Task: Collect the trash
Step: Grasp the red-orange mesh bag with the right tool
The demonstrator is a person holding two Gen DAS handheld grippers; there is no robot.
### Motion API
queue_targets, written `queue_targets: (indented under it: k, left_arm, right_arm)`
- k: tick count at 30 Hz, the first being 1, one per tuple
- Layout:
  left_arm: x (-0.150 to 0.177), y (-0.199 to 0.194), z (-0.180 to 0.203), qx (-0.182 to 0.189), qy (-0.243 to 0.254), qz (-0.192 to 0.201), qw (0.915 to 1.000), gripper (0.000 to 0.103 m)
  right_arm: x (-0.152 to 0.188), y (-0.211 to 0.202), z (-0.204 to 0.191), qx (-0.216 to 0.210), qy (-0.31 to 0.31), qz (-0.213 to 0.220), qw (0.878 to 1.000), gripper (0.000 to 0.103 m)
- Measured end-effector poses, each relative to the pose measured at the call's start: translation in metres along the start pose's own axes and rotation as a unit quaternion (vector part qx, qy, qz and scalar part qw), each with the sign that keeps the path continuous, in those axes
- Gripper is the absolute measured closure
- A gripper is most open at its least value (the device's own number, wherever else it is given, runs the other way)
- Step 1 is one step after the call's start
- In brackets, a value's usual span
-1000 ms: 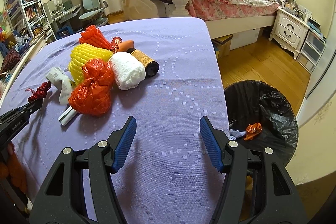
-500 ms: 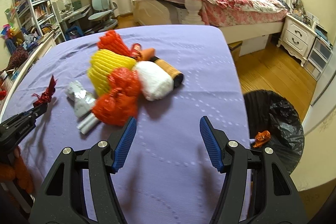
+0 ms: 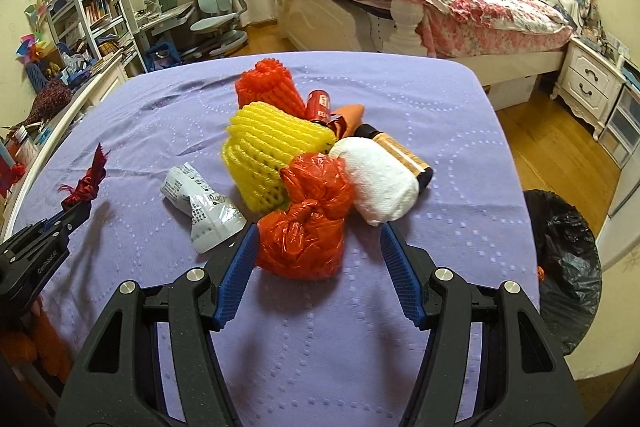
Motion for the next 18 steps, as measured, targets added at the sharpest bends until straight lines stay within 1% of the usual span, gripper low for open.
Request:
queue_targets:
  k: [5, 6, 7, 9, 13, 18]
  left_arm:
    - [0.005, 0.003, -0.004, 0.003, -0.007, -0.008, 0.9999, 0.085]
    - [0.006, 0.003, -0.003, 0.004, -0.008, -0.009, 0.9999, 0.085]
    - [0.007, 0.002, -0.002, 0.005, -0.008, -0.009, 0.9999, 0.085]
    - [0.007, 0.001, 0.000, 0.008, -0.006, -0.008, 0.9999, 0.085]
    - [0.006, -0.004, 0.007, 0.015, -0.003, -0.003, 0.9999, 0.085]
    - [0.005, -0.012, 0.016, 0.026, 0.004, 0.006, 0.9996, 0.085]
  right_arm:
    - [0.004, 0.005, -0.009, -0.012, -0.003, -0.010, 1.000, 0.043]
    - [0.005, 0.005, -0.011, -0.016, -0.003, -0.012, 1.000, 0.046]
    - [0.004, 0.006, -0.013, -0.020, -0.003, -0.013, 1.000, 0.052]
    - [0.005, 0.006, -0.017, -0.030, -0.004, -0.013, 0.999, 0.060]
    - [0.006, 0.000, -0.021, -0.024, -0.018, -0.006, 1.000, 0.064]
    - [0.007, -0.013, -0.019, -0.027, -0.017, 0.003, 0.999, 0.065]
Point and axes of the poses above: each gripper's, at about its wrist camera, not at the fingertips, and y roughly the way its jaws point, z to its right, x to its underside, the point moved 9 cm from there along y, roughly the way its jaws point, and after that the axes turned 6 degrees about z, right-handed, at the moved point
